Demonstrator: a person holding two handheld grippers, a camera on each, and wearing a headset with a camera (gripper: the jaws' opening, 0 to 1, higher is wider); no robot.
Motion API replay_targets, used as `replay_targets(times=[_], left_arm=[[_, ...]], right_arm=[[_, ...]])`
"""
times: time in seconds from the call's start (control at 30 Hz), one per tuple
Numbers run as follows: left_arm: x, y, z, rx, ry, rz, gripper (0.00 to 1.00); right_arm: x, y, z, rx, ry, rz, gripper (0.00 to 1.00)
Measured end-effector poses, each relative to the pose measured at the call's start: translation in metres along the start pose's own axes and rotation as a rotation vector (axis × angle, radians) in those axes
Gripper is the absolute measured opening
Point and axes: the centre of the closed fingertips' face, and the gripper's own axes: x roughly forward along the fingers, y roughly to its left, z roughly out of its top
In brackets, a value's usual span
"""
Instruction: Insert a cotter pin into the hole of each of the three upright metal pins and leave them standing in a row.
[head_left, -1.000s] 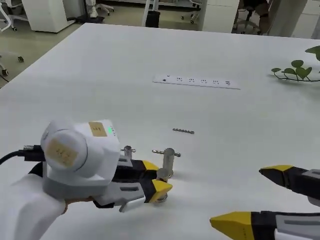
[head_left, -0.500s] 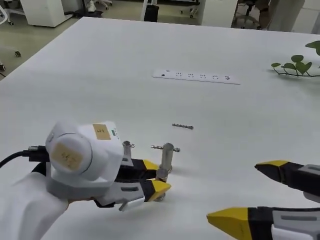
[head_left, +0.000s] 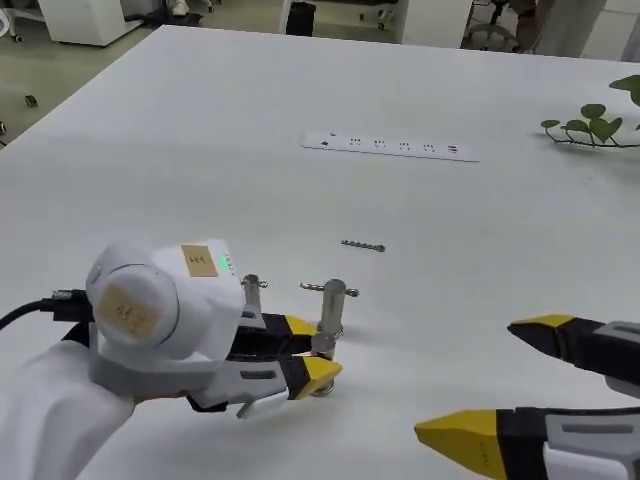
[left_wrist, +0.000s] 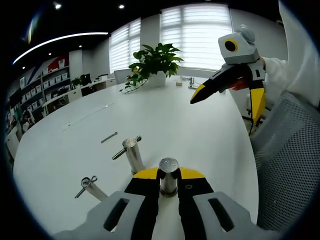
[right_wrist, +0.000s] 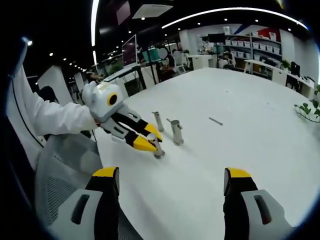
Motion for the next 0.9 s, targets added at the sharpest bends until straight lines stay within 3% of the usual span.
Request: replay_targets(times=[0.17,0.27,0.43,0.6,0.7,0.9], left_arm=[[0.000,0.003,0.001,0.001,-0.003,0.025,0.10],[-0.007,0.003,0.009,-0.039,-0.035,0.020,0.13],[-0.025,0.006,0.015,-0.062,-0.056,0.006,0.31],[-0.037,-0.002,0.008,-0.101,-0.038,-0.042,0.38],[-0.042,-0.004,0.002,-0.084,-0.015,-0.038,0.42],[-0.051,-0.011,0.007,-0.096,-0.020,-0.043,0.50]], right_arm=[[0.000,0.001,0.000,0.001,0.000,-0.003,0.84],[0.000,0.001,0.000,-0.003,0.003,-0.003,0.84],[0.000,0.002,0.001,-0.005,-0.003,0.000,0.84],[0.003,0.004,0.000,-0.016,0.006,0.005,0.84],[0.003,0.005,0.002,-0.012,-0.001,0.009,0.84],[0.003,0.005,0.000,-0.016,0.008,0.012,0.83]])
